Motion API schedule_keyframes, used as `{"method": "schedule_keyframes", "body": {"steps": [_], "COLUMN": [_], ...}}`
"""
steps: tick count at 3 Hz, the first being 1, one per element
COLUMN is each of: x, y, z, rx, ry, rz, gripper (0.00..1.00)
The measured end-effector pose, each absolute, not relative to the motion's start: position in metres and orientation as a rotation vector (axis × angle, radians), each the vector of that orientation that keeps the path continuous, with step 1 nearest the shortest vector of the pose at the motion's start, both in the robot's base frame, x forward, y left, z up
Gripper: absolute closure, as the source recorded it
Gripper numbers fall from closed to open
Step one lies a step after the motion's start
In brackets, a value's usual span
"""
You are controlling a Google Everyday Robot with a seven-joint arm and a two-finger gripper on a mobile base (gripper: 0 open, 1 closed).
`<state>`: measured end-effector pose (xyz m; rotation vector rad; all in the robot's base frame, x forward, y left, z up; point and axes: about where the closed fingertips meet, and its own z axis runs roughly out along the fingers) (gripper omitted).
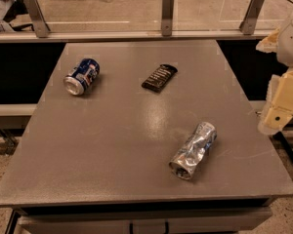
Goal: Move redbull can near rxbar chocolate
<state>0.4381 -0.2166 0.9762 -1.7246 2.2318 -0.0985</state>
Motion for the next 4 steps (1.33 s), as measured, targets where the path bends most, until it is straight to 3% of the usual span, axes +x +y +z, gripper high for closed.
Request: {"method": "schedule_keyframes", "body": {"steps": [4], "x": [0.470], "y": [-0.171], "z": [0.938], "rx": [-2.147], "ry": [1.897], "rz": [-0.039], "gripper": [0.00]}}
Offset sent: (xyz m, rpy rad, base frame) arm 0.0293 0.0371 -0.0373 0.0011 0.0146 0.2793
